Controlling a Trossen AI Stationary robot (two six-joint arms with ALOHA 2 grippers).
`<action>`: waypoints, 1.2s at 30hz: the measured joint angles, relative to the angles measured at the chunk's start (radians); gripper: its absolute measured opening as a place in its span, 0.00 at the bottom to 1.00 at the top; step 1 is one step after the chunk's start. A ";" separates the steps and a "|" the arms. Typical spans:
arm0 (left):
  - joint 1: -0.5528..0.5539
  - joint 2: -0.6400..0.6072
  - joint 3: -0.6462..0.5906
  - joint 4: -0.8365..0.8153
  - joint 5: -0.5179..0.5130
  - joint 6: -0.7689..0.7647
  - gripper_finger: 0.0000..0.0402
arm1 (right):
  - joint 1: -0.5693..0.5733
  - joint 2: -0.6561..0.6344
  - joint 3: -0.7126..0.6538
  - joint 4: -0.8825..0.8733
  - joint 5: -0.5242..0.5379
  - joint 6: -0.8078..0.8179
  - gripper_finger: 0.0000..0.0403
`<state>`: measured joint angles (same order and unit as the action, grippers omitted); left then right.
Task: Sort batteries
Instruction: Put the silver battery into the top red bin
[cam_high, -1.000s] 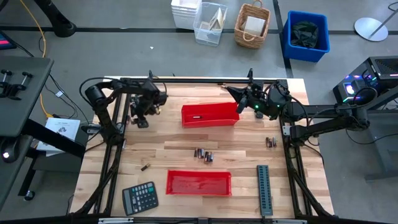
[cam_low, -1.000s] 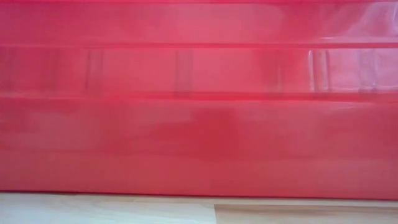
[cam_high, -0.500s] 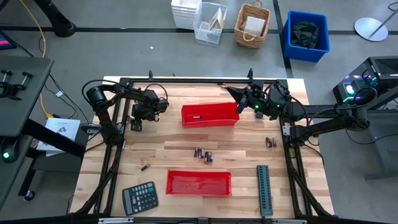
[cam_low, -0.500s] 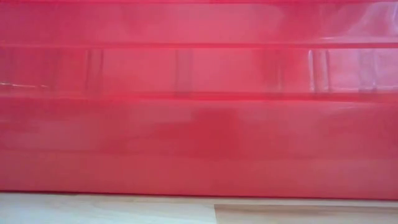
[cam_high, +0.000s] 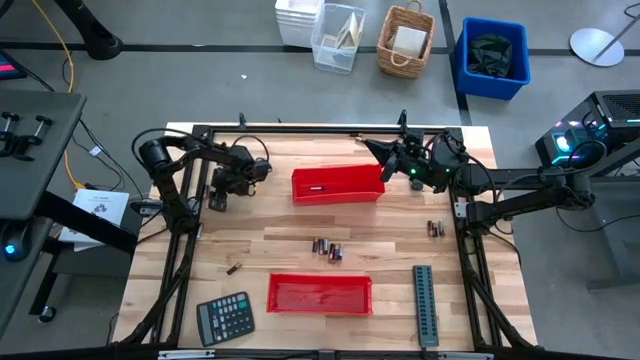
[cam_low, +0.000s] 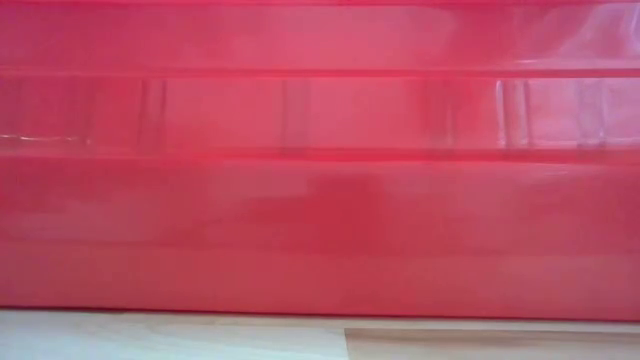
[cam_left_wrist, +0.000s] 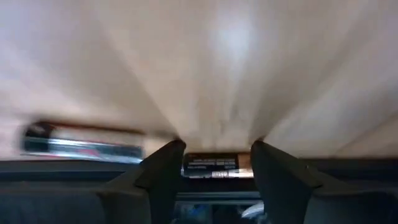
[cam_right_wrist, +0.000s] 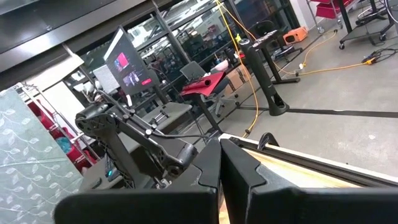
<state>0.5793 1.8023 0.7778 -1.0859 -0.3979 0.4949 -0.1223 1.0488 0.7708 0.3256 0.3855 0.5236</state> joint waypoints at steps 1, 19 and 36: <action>0.004 0.000 0.010 -0.002 0.013 -0.034 0.44 | 0.000 0.000 0.000 0.000 0.000 0.000 0.00; 0.148 -0.109 0.295 -0.072 0.106 -0.396 0.40 | 0.000 0.000 0.000 0.001 -0.002 -0.005 0.00; 0.229 -0.075 0.286 0.170 0.302 -0.511 0.40 | -0.002 0.000 0.000 0.009 0.004 -0.007 0.00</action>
<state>0.8081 1.7277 1.0639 -0.9160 -0.0960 -0.0162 -0.1246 1.0489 0.7708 0.3344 0.3897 0.5164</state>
